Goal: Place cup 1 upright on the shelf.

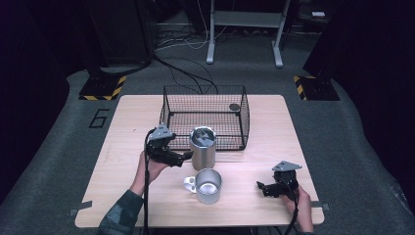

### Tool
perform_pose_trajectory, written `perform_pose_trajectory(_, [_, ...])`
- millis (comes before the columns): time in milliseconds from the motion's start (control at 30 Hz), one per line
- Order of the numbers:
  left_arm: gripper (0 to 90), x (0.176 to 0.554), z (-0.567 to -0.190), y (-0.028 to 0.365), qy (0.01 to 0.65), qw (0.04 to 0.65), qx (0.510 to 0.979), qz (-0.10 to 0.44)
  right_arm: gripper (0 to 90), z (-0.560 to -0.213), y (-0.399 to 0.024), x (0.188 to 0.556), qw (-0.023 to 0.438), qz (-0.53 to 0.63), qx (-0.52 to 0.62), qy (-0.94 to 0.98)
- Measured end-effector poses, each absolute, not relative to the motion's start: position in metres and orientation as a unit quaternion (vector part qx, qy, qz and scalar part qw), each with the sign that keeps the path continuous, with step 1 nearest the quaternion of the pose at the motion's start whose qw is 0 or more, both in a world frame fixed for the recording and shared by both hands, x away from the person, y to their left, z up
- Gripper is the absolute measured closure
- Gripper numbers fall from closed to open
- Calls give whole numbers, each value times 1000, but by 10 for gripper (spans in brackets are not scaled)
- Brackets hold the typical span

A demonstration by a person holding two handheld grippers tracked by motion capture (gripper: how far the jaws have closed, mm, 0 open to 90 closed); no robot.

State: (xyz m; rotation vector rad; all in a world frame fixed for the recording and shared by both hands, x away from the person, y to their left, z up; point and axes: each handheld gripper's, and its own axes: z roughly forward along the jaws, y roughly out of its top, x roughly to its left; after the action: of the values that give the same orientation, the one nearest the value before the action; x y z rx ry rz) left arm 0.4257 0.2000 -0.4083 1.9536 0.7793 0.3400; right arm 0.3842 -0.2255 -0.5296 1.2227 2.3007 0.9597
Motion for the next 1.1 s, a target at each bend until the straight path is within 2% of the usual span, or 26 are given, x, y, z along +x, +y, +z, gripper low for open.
perform_pose_trajectory(1100, [0, 455, -415, 144, 284, 466, 827, 136, 0, -530, -226, 384, 182, 341, 434, 814])
